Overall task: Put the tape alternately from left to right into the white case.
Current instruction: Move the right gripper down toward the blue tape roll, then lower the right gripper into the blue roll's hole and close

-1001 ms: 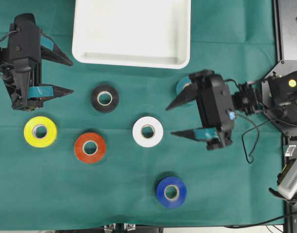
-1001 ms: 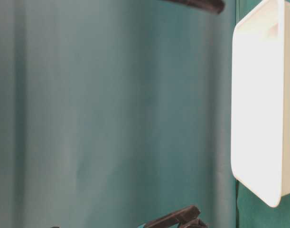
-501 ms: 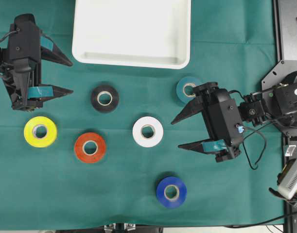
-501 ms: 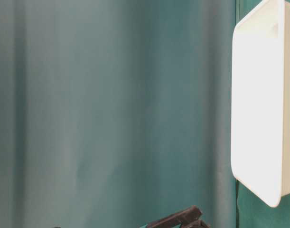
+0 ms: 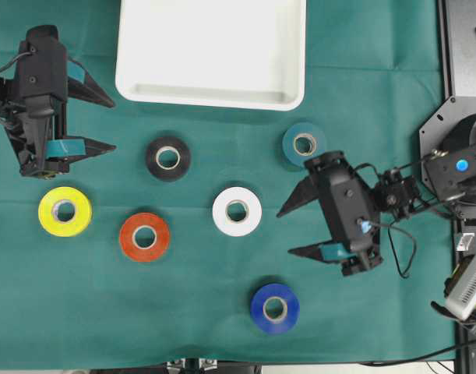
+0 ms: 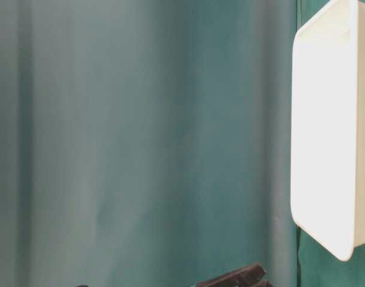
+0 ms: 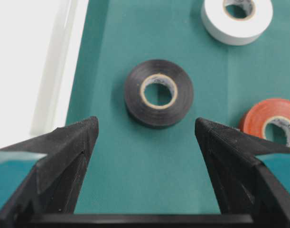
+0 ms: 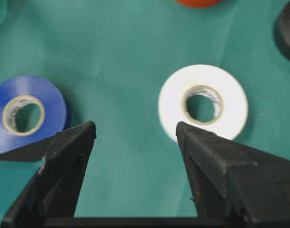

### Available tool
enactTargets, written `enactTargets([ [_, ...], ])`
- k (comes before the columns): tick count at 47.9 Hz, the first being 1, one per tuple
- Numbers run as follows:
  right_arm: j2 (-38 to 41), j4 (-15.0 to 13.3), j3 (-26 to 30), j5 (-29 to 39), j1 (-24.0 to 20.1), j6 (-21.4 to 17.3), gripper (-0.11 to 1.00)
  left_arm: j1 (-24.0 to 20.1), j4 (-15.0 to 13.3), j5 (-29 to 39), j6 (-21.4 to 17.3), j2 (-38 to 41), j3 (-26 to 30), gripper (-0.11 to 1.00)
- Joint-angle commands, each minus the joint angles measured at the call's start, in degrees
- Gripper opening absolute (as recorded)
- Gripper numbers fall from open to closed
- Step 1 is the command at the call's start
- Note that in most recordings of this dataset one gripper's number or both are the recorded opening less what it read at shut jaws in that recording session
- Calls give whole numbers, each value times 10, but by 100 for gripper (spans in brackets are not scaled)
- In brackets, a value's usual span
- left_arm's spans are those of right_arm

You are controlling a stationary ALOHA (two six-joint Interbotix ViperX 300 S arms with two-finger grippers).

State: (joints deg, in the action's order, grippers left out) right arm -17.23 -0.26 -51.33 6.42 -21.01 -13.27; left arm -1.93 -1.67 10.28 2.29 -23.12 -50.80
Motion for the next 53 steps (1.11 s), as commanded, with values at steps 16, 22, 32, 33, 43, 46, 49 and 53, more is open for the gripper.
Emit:
enactTargets([
  [16,77,-1,50,-2,-36,-29,79,-7,0,-19,1,-4,-14,40],
  [22,98,-1,62,-2,-47,-40,79,-8,0,-26,1,-4,-20,40],
  [32,125,-1,75,-2,-63,-53,79,-7,0,-33,1,-4,-28,40],
  [33,127,-1,76,-2,-65,-54,79,-8,0,-33,1,-4,-29,40],
  [43,153,-1,93,-2,-76,-57,79,-7,0,-45,2,-5,-41,40],
  [46,158,-1,98,-1,-78,-57,78,-8,0,-51,2,-5,-45,40],
  [49,163,-1,102,-2,-80,-57,79,-7,0,-54,2,-6,-47,40],
  [53,171,-1,105,-2,-80,-58,78,-8,0,-58,2,-6,-50,40],
])
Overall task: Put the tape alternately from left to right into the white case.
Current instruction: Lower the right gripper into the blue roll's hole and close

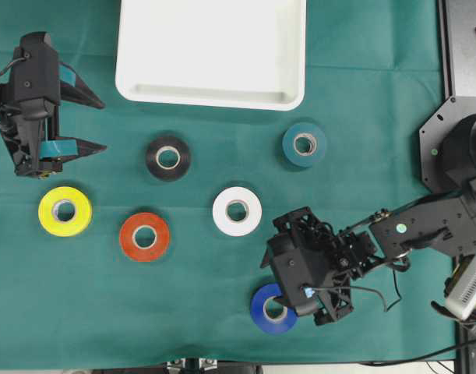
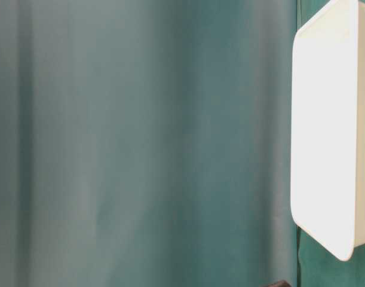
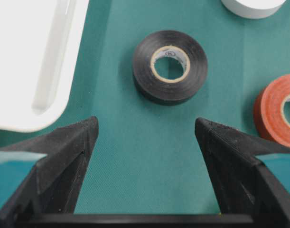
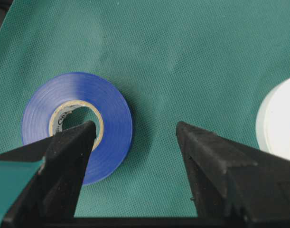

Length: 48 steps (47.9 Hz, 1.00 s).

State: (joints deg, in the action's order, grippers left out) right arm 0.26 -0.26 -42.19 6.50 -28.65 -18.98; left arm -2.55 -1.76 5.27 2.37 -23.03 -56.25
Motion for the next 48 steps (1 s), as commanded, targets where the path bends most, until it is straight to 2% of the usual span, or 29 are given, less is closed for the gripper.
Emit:
enactTargets([
  [1,-1,-1,14,-3,-4,-1,78,-2,1,-9,1,-7,4,40],
  [24,33,-1,38,-3,-26,-11,79,-1,1,-9,1,-7,3,40],
  [48,64,-1,45,-3,-26,-11,78,-1,1,-10,1,-6,3,40],
])
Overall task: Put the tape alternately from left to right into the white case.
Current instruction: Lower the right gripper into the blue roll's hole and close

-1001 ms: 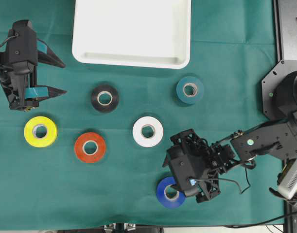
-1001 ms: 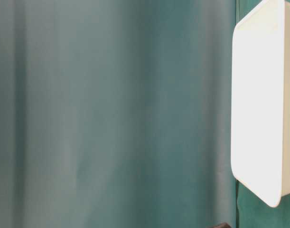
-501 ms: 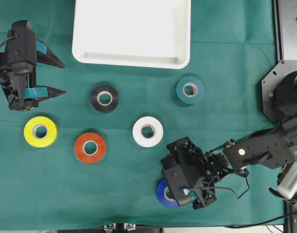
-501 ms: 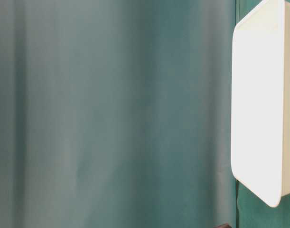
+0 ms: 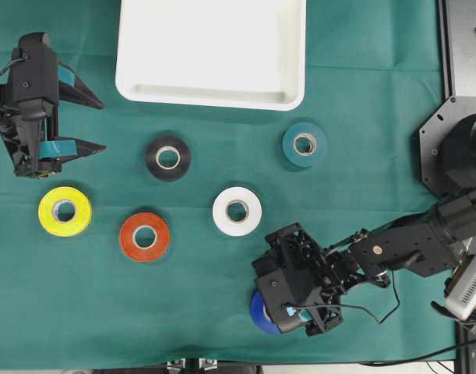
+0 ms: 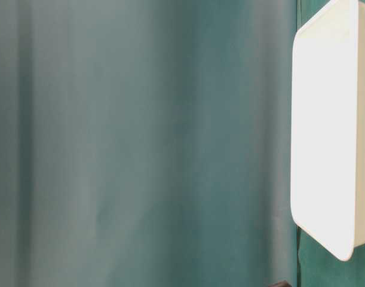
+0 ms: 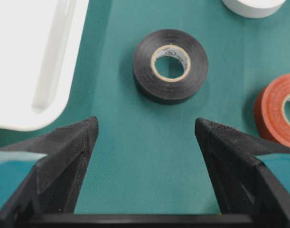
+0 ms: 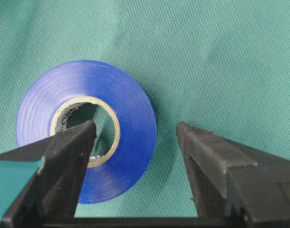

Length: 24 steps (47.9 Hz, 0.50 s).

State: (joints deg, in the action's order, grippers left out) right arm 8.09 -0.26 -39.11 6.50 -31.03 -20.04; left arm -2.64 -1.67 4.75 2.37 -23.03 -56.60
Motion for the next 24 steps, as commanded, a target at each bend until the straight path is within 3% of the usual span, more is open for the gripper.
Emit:
enactTargets([
  [1,-14,-1,14,-3,-3,-1,78,-1,0,-5,1,-6,6,40],
  [10,-13,-1,15,-3,-2,0,69,-1,0,-5,1,-4,6,40],
  [20,-14,-1,17,-3,-2,0,25,-1,0,-4,1,-4,4,40],
  [24,-14,-1,18,-3,-2,0,24,-1,0,-5,1,-4,4,40],
])
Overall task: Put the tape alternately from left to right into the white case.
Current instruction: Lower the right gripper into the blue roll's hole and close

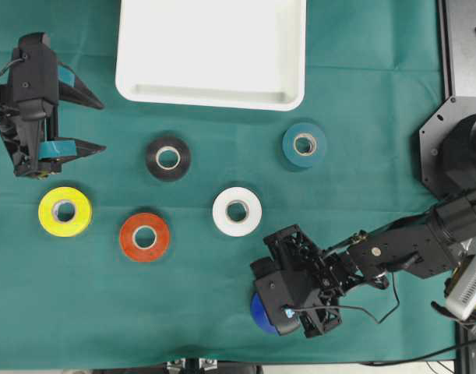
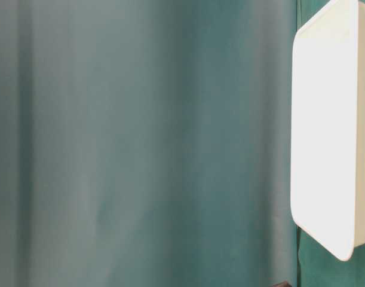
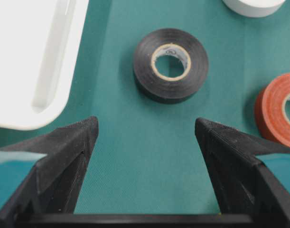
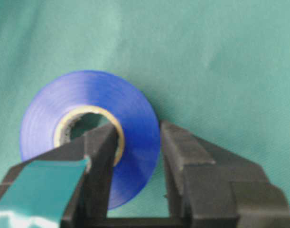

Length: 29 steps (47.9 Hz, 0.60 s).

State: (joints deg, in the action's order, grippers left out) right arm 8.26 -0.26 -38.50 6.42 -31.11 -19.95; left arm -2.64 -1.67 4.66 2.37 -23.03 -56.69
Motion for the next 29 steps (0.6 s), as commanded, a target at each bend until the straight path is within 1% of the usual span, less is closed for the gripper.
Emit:
enactTargets([
  [1,-16,-1,13,-2,-2,-1,24,0,0,-4,1,-4,4,40],
  [13,-25,-1,19,1,-1,-1,24,-1,0,-4,1,-4,4,40],
  [29,-92,-1,30,62,-1,-1,24,0,0,-4,1,-4,4,40],
])
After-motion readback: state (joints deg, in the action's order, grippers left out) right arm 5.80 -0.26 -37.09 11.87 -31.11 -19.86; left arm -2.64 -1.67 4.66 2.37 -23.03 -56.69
